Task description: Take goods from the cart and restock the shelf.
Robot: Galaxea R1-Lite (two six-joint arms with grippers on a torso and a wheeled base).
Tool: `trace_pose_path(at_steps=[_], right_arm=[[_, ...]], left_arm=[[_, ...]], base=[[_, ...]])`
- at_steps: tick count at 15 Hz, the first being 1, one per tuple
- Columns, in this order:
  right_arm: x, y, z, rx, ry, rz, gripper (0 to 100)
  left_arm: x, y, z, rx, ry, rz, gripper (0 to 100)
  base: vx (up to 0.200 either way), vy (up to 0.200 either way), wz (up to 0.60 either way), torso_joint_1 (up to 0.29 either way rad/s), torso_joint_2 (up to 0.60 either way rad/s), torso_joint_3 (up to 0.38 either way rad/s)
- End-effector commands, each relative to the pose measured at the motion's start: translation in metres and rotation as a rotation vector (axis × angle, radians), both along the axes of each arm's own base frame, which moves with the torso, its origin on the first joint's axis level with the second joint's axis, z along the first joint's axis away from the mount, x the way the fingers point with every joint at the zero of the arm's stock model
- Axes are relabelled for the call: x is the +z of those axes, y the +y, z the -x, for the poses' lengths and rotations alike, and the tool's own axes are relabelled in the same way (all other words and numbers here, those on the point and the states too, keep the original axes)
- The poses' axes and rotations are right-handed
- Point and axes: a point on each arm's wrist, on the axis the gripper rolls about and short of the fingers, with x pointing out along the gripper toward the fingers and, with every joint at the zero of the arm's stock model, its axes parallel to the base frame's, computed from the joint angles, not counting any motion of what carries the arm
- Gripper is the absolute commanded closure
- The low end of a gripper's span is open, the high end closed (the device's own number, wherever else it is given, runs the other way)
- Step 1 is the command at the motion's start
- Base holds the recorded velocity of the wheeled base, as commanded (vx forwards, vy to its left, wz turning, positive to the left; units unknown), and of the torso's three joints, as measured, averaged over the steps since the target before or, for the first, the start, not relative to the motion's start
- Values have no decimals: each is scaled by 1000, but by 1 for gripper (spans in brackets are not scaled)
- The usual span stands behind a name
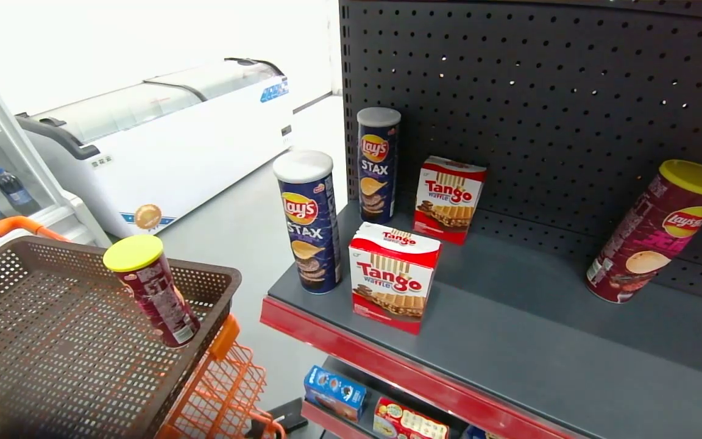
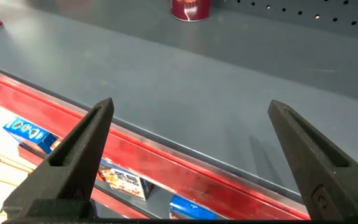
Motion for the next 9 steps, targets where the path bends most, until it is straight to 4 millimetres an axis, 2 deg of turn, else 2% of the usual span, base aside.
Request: trace_pose_path(at_steps=[1, 4, 7, 8, 9], right_arm=[[0, 0, 0, 1, 1, 1, 0], [0, 0, 0, 1, 1, 1, 0], [0, 0, 0, 1, 1, 1, 0], [0, 0, 0, 1, 1, 1, 0], [0, 0, 0, 1, 1, 1, 0]], left_arm=[[6, 5, -42, 66, 131, -2, 0], [-5, 7, -72, 83, 240, 58, 0], [-21, 10, -114, 69, 194, 67, 0], [-31, 11, -126, 54, 185, 74, 0], [-37, 13, -130, 51, 183, 79, 0]], base=[[0, 0, 0, 0, 0, 0], [0, 0, 0, 0, 0, 0], [0, 0, 0, 0, 0, 0], [0, 0, 0, 0, 0, 0], [0, 0, 0, 0, 0, 0]])
